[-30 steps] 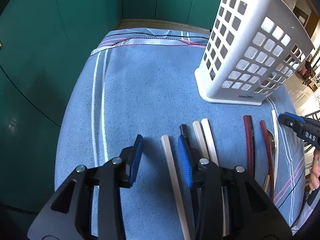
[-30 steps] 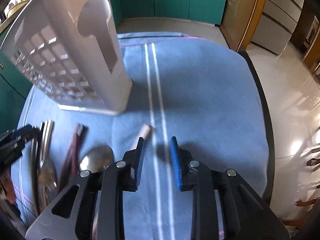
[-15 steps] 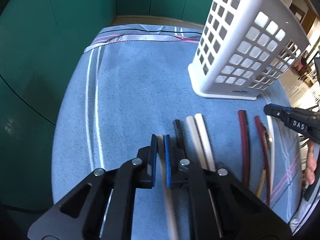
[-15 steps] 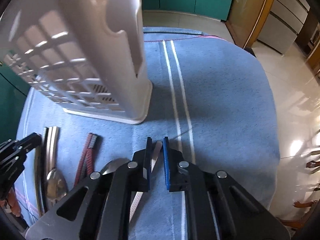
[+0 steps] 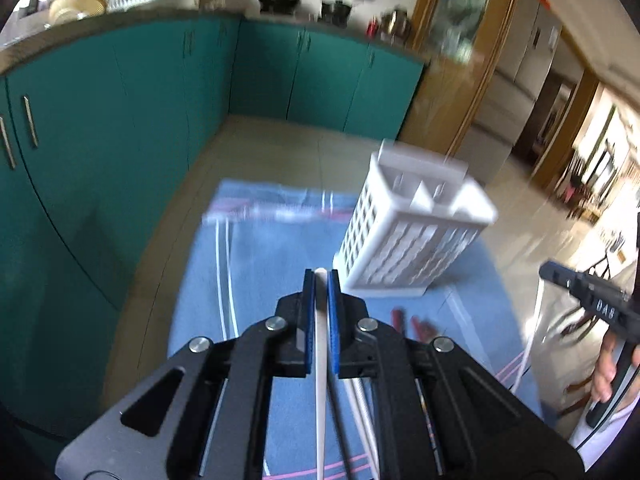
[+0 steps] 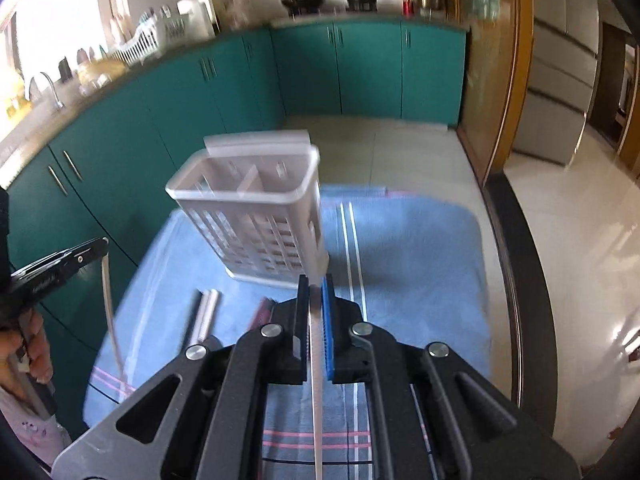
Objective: Organize utensils
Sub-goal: 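Lift both chopsticks and lower them into the white utensil holder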
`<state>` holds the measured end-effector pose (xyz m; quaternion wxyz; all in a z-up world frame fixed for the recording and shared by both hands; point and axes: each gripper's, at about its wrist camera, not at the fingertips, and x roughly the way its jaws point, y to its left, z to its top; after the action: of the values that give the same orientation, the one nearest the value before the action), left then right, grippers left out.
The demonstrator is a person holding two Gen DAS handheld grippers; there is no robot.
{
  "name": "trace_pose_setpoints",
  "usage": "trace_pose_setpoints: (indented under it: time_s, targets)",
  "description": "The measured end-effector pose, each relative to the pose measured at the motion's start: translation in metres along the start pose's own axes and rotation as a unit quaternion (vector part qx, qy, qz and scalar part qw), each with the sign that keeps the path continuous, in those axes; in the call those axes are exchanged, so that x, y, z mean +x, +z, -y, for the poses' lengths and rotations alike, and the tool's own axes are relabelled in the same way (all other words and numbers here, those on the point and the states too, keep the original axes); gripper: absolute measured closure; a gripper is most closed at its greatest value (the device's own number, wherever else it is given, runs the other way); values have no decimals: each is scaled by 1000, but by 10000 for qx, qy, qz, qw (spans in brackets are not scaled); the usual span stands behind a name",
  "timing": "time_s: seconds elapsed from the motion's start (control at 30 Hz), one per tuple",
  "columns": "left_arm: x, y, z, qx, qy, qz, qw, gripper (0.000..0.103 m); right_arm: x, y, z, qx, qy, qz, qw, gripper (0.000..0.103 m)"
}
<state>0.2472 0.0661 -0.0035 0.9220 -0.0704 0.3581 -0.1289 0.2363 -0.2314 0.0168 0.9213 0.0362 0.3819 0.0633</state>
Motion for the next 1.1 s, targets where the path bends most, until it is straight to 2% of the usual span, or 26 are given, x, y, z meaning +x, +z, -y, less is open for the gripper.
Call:
trace_pose_setpoints:
  time_s: [0.17, 0.37, 0.77, 0.9, 1.1]
  targets:
    - [-36, 19, -6, -252, -26, 589, 9979, 97, -46, 13, -6, 60, 209, 583, 9981, 96]
    - [-60, 36, -11, -497, -204, 1047, 9931, 97, -57, 30, -8, 71, 287, 889, 9956, 96]
    - [-74, 46, -9, -610, -214, 1213, 9905, 97, -76, 46, -13, -26, 194, 1290, 9914, 96]
    - [-76, 60, -12, -696, -302, 1308, 9885, 97, -84, 63, -16, -64, 116, 1496, 9887, 96]
    - [-92, 88, -20, -874, -412, 1690, 9809, 97, -102, 88, -18, -158, 79, 1861, 9824, 96]
